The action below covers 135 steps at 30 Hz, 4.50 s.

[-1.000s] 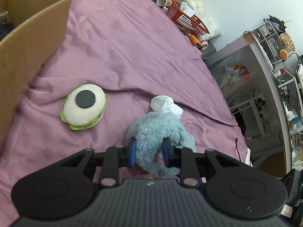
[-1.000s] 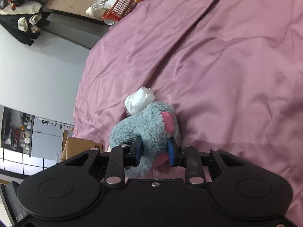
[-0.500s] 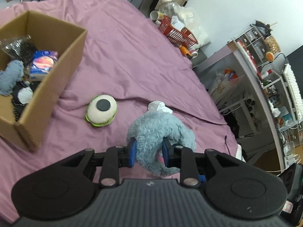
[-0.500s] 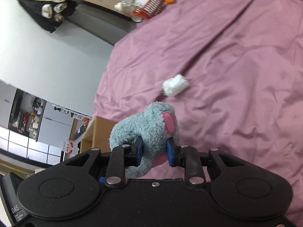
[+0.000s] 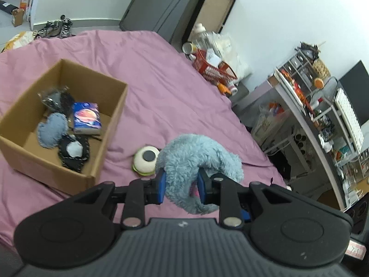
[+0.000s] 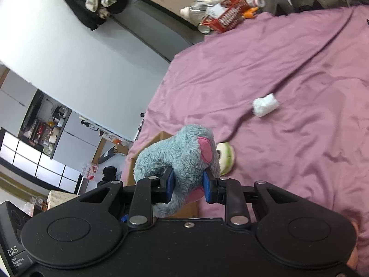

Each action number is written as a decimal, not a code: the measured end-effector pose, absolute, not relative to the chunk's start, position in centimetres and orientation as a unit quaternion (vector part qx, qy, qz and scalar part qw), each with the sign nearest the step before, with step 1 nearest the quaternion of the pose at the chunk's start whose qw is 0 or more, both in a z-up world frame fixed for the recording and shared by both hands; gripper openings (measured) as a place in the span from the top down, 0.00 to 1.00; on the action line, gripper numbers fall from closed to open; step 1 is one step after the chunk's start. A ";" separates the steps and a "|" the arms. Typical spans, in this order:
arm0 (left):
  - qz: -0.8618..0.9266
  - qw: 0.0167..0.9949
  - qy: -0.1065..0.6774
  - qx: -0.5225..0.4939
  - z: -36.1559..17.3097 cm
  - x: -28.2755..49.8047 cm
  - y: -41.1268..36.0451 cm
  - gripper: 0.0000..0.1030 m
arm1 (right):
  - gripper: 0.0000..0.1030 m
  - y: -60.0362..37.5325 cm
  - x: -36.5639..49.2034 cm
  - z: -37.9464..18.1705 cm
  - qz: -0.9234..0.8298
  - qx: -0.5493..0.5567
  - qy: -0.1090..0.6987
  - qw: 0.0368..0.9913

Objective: Organize soft objects
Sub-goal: 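Carry grey fluffy plush in both tools over the cardboard box, then open both tools to drop grey plush into box, then move right tool to white tissue wad while left tool approaches eyeball plush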

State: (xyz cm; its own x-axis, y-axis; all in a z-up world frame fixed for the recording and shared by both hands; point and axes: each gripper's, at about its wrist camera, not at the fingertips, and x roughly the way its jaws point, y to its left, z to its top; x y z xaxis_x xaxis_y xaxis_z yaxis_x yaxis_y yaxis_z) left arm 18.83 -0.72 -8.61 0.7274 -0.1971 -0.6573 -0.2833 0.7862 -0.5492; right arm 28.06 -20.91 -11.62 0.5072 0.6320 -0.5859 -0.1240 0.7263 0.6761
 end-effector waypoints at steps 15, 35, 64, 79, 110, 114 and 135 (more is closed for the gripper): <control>0.044 0.876 0.349 -0.329 -6.1 15.8 3.2 0.74 | 0.76 -16.3 25.7 -8.7 0.253 0.266 0.431 0.825; 0.082 0.870 0.329 -0.358 -6.7 13.5 10.3 0.74 | 0.75 -8.4 25.4 -8.8 0.282 0.234 0.447 0.816; 0.133 0.819 0.386 -0.402 -13.8 15.7 17.1 0.74 | 0.74 -1.3 28.1 -14.8 0.251 0.211 0.532 0.781; 0.156 0.834 0.354 -0.392 -11.2 14.4 16.8 0.41 | 0.41 -3.6 27.5 -12.8 0.248 0.224 0.512 0.792; 0.172 0.879 0.337 -0.289 -5.7 12.5 10.9 0.24 | 0.00 -11.9 25.1 -7.6 0.254 0.175 0.406 0.860; 0.171 0.882 0.341 -0.278 -5.6 12.8 9.8 0.24 | 0.00 -13.0 25.3 -7.4 0.252 0.173 0.399 0.864; 0.163 0.884 0.369 -0.234 -5.7 17.1 4.9 0.12 | 0.00 -17.8 29.0 -7.4 0.237 0.153 0.386 0.878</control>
